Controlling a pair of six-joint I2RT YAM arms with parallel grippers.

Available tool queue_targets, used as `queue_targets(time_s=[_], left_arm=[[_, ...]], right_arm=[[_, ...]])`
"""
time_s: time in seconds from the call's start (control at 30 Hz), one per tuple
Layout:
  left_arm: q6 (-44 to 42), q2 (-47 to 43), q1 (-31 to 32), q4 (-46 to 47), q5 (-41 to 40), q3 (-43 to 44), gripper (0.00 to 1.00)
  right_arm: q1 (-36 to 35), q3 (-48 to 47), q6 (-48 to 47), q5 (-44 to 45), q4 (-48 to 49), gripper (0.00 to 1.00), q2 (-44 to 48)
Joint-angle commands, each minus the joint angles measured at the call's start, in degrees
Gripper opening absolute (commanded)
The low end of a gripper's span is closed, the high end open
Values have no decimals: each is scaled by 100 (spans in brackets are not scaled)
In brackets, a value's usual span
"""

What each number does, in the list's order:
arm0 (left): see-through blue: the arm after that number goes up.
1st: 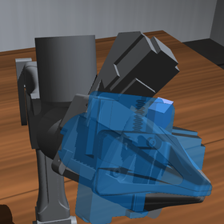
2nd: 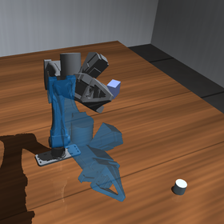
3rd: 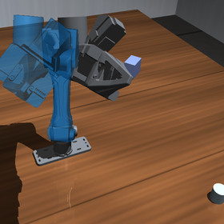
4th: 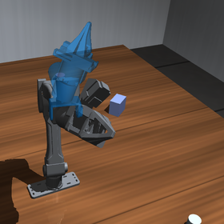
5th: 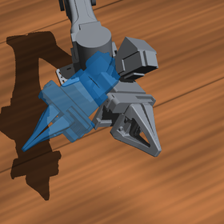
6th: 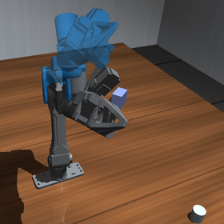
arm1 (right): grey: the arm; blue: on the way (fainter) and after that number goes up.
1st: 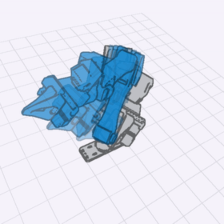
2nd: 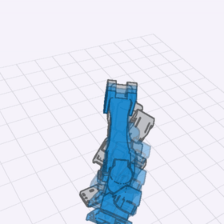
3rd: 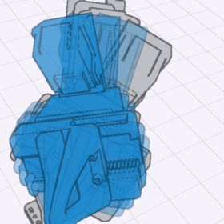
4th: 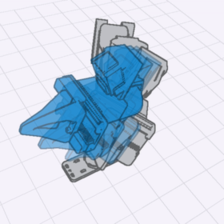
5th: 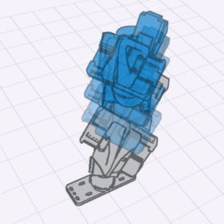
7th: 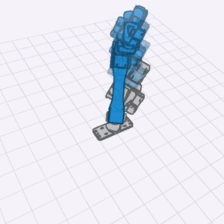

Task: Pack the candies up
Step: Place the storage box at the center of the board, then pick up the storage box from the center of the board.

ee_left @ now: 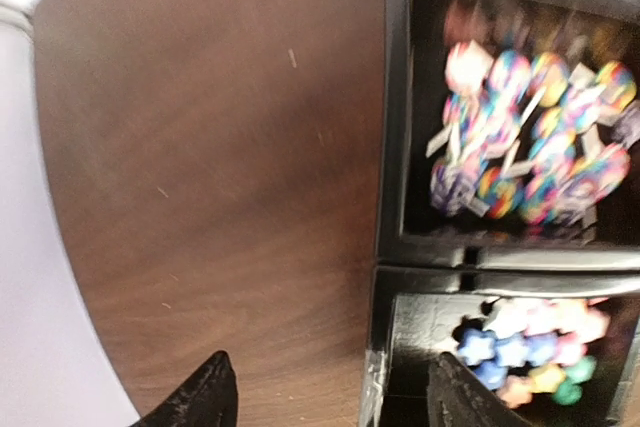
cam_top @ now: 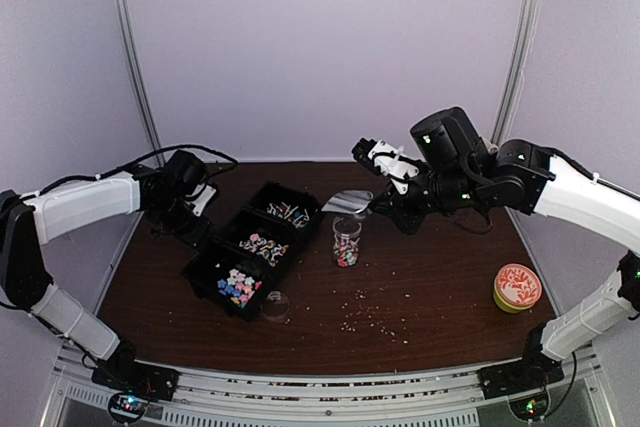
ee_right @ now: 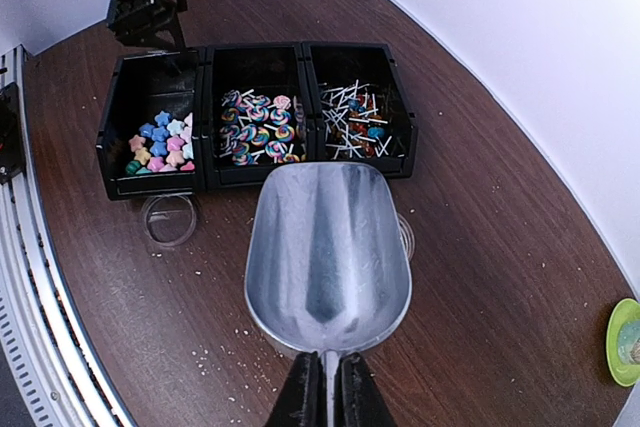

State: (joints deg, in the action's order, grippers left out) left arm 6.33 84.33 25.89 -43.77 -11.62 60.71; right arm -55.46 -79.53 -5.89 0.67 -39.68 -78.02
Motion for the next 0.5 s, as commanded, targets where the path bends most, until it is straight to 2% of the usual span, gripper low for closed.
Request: queue_targets(time_s=[0.0,0.1,0.2,0.47], left_arm=[[-38,-345,-41,-157,228,759,68],[-64,-47,-50,-303,321,1297,70],[-88,614,-73,-591,328,1958,71],[-96,1925,-243,-490,621,2761,72]], right_arm=[[39,-116,-20,144,26,0,147],[44,-110,-1,118,35,0,142],[43,-92,35,84,39,0,158],[41,13,102,59,47,0,277]])
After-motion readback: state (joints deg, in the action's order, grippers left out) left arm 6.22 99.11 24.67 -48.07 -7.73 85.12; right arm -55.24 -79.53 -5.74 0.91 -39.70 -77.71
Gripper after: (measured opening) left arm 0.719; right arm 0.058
